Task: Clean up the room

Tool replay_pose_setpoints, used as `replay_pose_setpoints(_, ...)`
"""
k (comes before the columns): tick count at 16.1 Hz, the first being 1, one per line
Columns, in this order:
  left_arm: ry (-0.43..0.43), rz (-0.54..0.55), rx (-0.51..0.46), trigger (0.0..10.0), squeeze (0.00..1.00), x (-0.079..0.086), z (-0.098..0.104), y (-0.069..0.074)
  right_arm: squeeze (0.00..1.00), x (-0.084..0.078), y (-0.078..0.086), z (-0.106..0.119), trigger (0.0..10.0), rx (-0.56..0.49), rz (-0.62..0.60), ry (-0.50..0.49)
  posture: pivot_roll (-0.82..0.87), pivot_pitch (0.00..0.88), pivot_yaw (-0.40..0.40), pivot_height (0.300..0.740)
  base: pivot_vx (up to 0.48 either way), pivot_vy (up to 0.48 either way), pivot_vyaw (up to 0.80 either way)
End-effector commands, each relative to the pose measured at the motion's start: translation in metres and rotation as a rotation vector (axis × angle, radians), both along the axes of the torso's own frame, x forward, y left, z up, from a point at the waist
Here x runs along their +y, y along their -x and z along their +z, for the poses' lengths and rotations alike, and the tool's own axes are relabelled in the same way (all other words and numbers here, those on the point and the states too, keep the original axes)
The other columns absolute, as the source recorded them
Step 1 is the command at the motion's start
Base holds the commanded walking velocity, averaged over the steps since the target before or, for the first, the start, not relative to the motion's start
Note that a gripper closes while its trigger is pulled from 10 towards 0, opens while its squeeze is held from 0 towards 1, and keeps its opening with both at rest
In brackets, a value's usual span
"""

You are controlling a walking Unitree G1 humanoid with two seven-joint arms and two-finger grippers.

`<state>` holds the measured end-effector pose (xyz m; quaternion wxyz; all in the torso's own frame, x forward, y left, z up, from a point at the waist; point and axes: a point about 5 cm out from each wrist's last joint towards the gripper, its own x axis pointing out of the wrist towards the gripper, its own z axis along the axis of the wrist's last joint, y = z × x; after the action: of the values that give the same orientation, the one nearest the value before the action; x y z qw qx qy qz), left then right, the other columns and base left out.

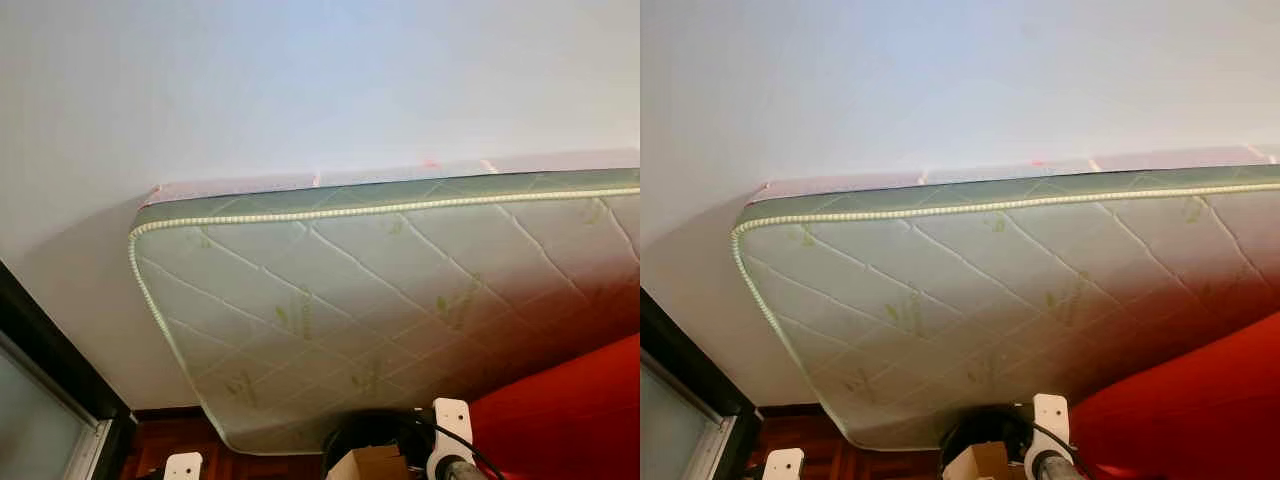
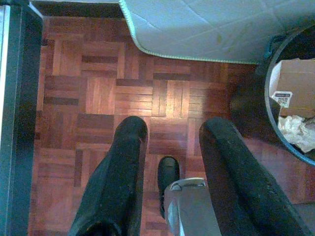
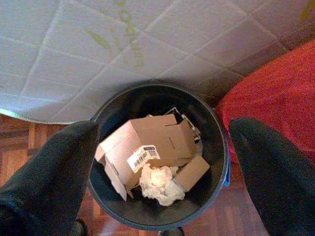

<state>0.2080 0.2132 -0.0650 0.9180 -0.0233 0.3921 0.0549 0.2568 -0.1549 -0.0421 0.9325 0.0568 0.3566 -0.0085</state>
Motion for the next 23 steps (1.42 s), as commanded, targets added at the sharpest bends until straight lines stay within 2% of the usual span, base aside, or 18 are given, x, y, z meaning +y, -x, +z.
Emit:
replay_pose_setpoints(1, 0.008, 0.015, 0.025, 10.0, 0.00, -0.0003, -0.0039, 0.0061, 0.00, 0.0009, 0.0018, -0.0019, 10.0, 0.021, -0.004, -0.002, -0.04, 0.015, 0.022, 0.740, 0.000, 0.000, 0.00)
replay_pose_setpoints(9, 0.004, 0.010, 0.025, 10.0, 0.00, 0.0011, -0.0038, 0.0065, 0.00, 0.0023, 0.0023, -0.0024, 10.0, 0.025, -0.009, -0.003, -0.03, 0.009, 0.032, 0.740, -0.060, 0.000, 0.00)
replay_pose_setpoints(23, 0.004, 0.005, 0.027, 10.0, 0.00, 0.0003, -0.0046, 0.0080, 0.00, 0.0014, 0.0037, -0.0031, 10.0, 0.022, -0.015, 0.002, -0.03, 0.000, 0.024, 0.740, -0.284, 0.000, 0.00)
